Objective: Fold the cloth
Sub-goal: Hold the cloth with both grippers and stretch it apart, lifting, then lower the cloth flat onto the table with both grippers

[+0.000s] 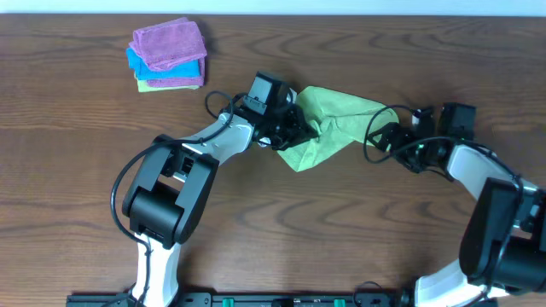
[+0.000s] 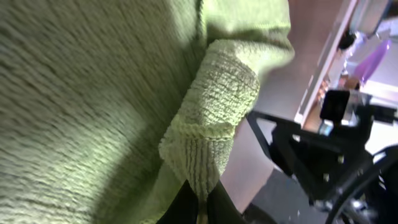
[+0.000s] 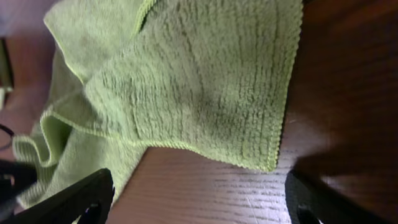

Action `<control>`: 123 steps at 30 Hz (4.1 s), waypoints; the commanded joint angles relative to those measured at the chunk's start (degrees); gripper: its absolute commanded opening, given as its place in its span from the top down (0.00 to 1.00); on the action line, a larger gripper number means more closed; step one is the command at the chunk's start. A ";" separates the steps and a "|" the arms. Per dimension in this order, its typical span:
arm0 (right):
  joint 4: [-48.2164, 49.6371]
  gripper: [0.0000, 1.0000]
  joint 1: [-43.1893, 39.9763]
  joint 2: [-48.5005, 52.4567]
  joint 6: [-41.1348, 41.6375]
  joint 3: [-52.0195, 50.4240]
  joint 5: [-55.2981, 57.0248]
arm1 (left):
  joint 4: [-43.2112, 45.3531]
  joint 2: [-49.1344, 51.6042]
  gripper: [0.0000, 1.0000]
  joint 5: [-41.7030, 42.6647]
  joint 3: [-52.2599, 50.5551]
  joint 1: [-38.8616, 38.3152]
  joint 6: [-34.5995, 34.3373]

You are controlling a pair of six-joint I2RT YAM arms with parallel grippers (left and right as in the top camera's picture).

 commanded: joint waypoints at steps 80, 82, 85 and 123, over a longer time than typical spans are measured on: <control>-38.82 0.82 2.05 -27.78 -8.22 -0.98 15.26 | -58.14 -6.95 0.94 -4.00 1.55 11.98 53.05; -38.77 0.69 2.05 -27.78 -8.63 -0.98 15.21 | -58.25 -8.81 0.94 -6.99 3.23 11.91 53.07; -38.80 0.60 2.05 -27.78 -9.51 -0.98 14.34 | -59.30 -11.50 0.87 -11.58 6.23 11.54 53.11; -15.08 0.37 34.60 -1.90 -16.57 10.51 27.26 | -60.15 -15.47 0.05 -22.91 8.17 12.17 52.00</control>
